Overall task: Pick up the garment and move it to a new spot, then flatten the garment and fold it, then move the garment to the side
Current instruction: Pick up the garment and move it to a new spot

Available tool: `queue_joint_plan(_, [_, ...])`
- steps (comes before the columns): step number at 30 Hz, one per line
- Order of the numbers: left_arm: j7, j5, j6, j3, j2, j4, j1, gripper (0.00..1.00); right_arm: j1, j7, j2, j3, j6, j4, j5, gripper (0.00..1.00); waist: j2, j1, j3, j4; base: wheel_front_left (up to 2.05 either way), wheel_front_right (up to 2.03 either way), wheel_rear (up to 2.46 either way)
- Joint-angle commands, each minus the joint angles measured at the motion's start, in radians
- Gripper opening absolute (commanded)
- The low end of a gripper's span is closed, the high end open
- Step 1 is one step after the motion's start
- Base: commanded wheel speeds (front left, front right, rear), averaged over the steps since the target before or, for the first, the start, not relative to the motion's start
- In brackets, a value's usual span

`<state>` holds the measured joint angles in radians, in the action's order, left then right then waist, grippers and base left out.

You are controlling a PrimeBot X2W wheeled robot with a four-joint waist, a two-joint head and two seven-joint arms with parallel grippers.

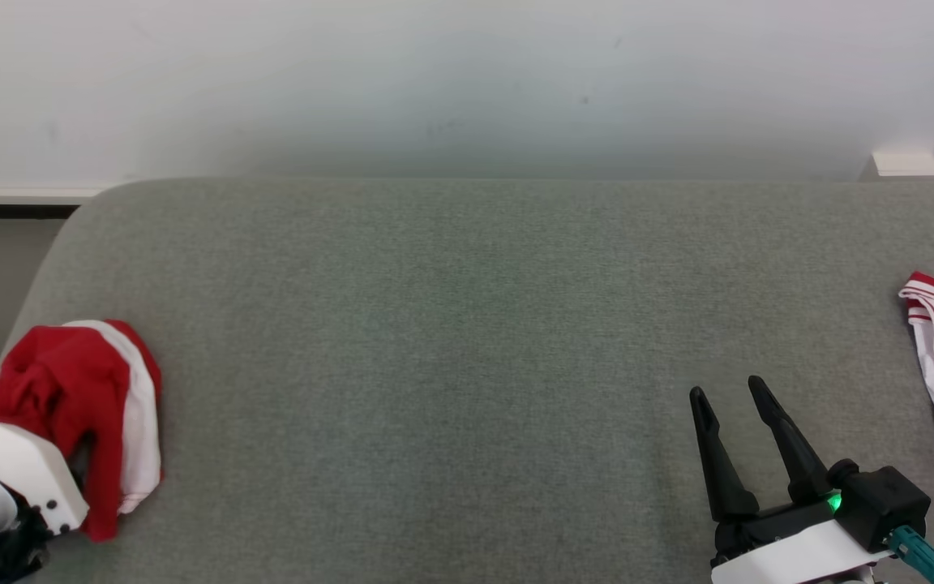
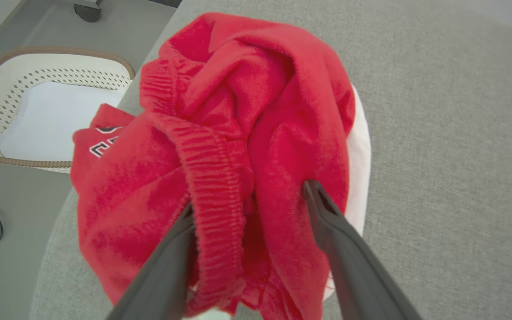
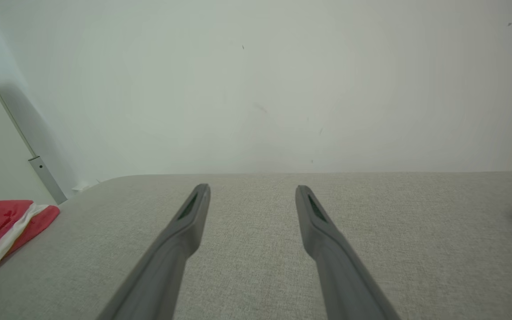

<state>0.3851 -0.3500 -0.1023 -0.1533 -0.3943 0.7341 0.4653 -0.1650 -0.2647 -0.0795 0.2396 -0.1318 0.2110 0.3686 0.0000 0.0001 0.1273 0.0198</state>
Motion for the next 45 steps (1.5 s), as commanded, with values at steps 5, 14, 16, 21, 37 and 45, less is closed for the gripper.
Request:
queue_joint_plan(5, [-0.022, -0.017, -0.006, 0.004, -0.014, 0.092, 0.0, 0.27, -0.016, 0.001, -0.007, 0.002, 0.002, 0.006, 0.003, 1.0, 0.0, -0.0001, -0.006, -0.022, 0.0, 0.0, 0.0])
queue_joint_plan(14, [-0.108, 0.003, -0.021, 0.061, -0.029, 0.132, 0.051, 0.0, 0.01, 0.001, -0.008, -0.009, 0.002, 0.009, 0.004, 1.0, 0.0, -0.0001, -0.052, 0.006, 0.0, 0.0, 0.0])
queue_joint_plan(16, [-0.119, 0.012, -0.025, 0.092, -0.03, 0.114, 0.07, 0.0, 0.019, 0.001, -0.006, -0.01, 0.002, 0.011, 0.006, 1.0, 0.0, -0.0001, -0.066, 0.016, 0.0, 0.0, 0.0])
queue_joint_plan(21, [-0.127, 0.02, -0.028, 0.177, -0.032, 0.023, 0.121, 0.0, 0.028, 0.001, -0.004, -0.011, 0.002, 0.014, 0.009, 1.0, 0.0, -0.0001, -0.098, 0.031, 0.0, 0.0, 0.0])
queue_joint_plan(37, [-0.086, -0.101, -0.026, 0.407, 0.045, -0.509, 0.092, 0.0, 0.054, 0.001, -0.011, -0.047, 0.002, -0.012, -0.008, 1.0, 0.0, -0.0001, -0.159, -0.077, 0.0, 0.0, 0.0])
queue_joint_plan(45, [-0.131, -0.112, -0.013, 0.48, 0.139, -0.593, 0.013, 0.0, 0.05, 0.002, -0.038, -0.079, 0.002, -0.044, -0.032, 1.0, 0.0, -0.0001, -0.159, -0.193, 0.0, 0.0, 0.0])
